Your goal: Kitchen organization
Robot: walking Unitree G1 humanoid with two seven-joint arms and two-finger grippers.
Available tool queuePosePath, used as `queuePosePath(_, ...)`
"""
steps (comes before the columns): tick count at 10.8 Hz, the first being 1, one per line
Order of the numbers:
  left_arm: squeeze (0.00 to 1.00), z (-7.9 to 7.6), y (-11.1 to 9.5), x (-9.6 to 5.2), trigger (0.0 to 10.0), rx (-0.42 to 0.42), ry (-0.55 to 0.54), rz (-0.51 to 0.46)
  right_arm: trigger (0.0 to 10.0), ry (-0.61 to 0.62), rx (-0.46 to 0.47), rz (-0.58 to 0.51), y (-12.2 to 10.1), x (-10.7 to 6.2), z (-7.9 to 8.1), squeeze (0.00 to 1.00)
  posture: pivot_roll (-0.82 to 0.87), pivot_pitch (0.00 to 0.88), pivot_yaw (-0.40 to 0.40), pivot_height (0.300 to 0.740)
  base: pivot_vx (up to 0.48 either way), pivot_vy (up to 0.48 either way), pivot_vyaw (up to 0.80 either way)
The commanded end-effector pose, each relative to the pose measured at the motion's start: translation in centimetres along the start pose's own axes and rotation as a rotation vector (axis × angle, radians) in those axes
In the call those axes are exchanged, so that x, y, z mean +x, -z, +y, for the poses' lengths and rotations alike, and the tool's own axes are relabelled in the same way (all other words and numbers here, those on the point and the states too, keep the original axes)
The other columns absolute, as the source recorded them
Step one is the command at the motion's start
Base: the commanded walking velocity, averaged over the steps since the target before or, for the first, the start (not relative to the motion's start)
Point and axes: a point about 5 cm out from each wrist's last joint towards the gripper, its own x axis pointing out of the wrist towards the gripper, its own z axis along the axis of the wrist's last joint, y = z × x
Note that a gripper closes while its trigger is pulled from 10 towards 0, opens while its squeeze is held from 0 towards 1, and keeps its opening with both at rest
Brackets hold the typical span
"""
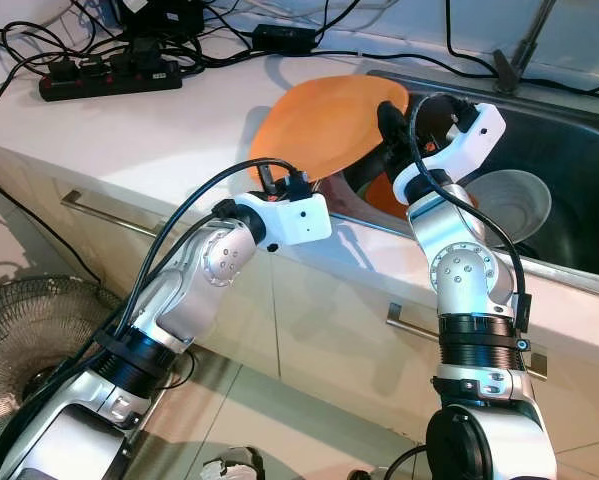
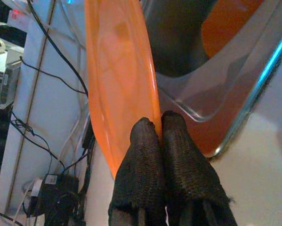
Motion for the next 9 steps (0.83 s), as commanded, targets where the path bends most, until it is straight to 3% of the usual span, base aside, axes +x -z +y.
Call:
queuePosePath(1,0.0,0.66,-1.17,-0.15,10.0,0.02,-0.03,-0.056,5.0,-0.002,0.009,0.024,0.55,-0.05,0.2,0.0,0.11,0.073,0.014,0.74,0.0,0.0,0.0)
queuePosePath(2,0.0,0.64,-1.27,-0.14,10.0,0.018,-0.031,-0.062,10.0,-0.002,0.007,0.029,0.65,-0.05,0.2,0.0,0.11,0.073,0.014,0.74,0.0,0.0,0.0)
queuePosePath(3,0.0,0.63,-1.31,-0.14,10.0,0.019,-0.031,-0.066,10.0,0.002,0.005,0.033,0.73,-0.06,0.1,0.0,0.11,0.073,0.013,0.74,0.0,0.0,0.0)
queuePosePath(4,0.0,0.64,-1.33,-0.13,10.0,0.02,-0.032,-0.068,0.0,0.001,0.003,0.034,0.75,-0.06,0.07,0.0,0.11,0.074,0.013,0.74,0.0,0.0,0.0)
queuePosePath(9,0.0,0.75,-1.6,-0.1,10.0,0.026,-0.044,-0.086,0.0,-0.001,-0.001,0.047,1.12,-0.09,0.0,0.0,0.11,0.073,0.012,0.74,0.0,0.0,0.0)
